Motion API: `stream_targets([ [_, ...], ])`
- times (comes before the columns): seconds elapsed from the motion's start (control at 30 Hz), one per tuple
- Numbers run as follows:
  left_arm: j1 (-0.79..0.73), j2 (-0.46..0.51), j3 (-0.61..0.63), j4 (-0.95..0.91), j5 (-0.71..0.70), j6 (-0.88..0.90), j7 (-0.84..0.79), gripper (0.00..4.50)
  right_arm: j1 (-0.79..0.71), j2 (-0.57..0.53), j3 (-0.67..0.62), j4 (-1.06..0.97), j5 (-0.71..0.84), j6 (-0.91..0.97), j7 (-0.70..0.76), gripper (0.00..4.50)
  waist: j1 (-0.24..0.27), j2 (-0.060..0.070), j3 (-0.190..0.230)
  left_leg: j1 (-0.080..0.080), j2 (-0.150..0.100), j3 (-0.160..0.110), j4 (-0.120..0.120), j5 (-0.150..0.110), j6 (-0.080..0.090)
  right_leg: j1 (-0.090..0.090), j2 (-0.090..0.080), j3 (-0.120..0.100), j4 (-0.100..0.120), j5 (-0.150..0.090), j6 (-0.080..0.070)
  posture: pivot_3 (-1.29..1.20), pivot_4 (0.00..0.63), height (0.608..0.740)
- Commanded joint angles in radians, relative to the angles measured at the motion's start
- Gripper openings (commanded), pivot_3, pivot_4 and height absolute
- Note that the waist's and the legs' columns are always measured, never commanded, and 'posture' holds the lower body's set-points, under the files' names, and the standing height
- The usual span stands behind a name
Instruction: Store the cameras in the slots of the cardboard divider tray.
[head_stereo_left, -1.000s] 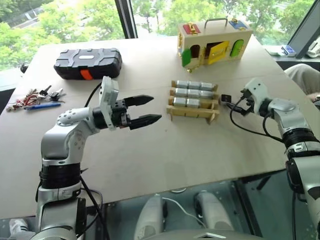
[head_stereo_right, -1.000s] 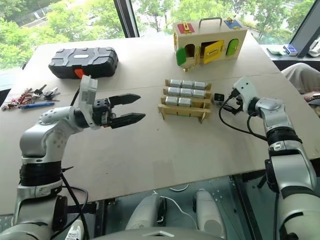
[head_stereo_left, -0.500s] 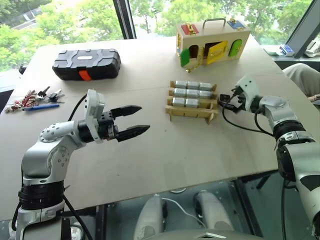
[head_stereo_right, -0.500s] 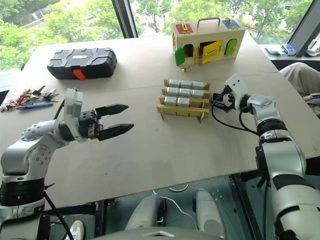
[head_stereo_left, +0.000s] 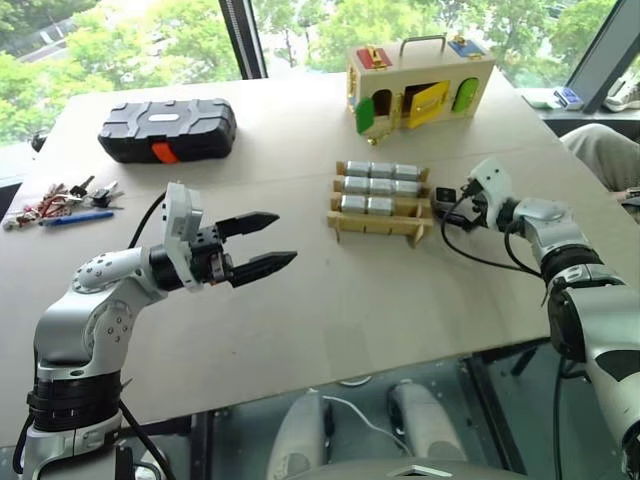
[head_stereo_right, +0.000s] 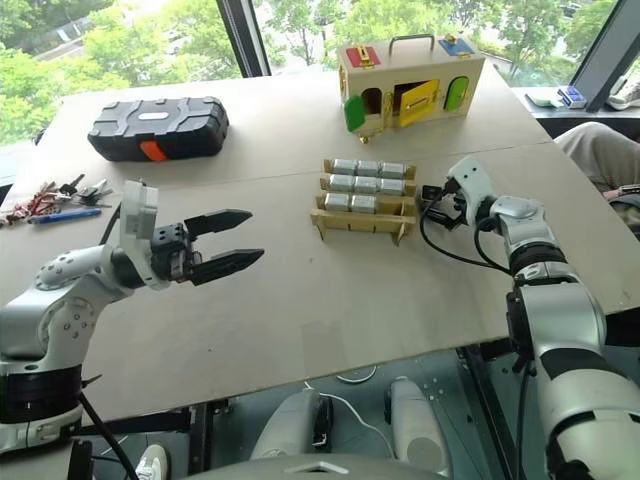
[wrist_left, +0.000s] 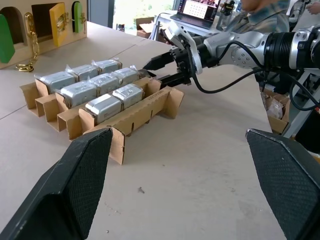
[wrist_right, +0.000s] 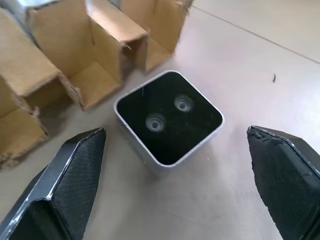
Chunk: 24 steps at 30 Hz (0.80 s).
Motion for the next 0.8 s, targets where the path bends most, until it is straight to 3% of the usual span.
stream_targets([
  [0.03, -0.003, 0.018, 0.025, -0.035, -0.021, -0.021, 0.01, 4.43, -0.002, 0.004, -0.02, -0.019, 0.008, -0.035, 0.036, 4.5, -0.001, 0.0, 0.0, 0.0, 0.0, 0.0, 0.0, 0.0, 0.0, 0.0, 0.0, 0.0, 0.0, 0.0, 0.0, 0.0, 0.15, 0.74],
  [0.37, -0.006, 0.012, 0.007, -0.015, -0.016, -0.047, 0.014, 4.43, 0.019, 0.005, -0.018, -0.023, -0.002, -0.033, 0.076, 4.5, -0.001, 0.0, 0.0, 0.0, 0.0, 0.0, -0.001, 0.0, 0.0, 0.0, 0.0, 0.0, 0.0, 0.0, 0.0, 0.0, 0.15, 0.74],
  [0.5, -0.001, 0.011, 0.004, -0.013, -0.016, -0.052, 0.015, 4.5, 0.026, 0.001, -0.021, -0.03, -0.002, -0.04, 0.077, 2.75, -0.001, 0.0, 0.0, 0.001, 0.0, 0.001, -0.001, 0.0, 0.0, 0.0, 0.0, 0.0, 0.0, 0.0, 0.0, 0.0, 0.15, 0.74],
  [0.8, -0.002, 0.006, -0.01, 0.002, -0.013, -0.061, 0.012, 4.5, 0.043, -0.006, -0.022, -0.042, -0.005, -0.063, 0.064, 2.75, -0.001, 0.0, 0.0, 0.002, 0.0, 0.002, -0.001, 0.0, 0.0, 0.0, 0.0, 0.001, 0.0, 0.0, 0.0, 0.0, 0.15, 0.74],
])
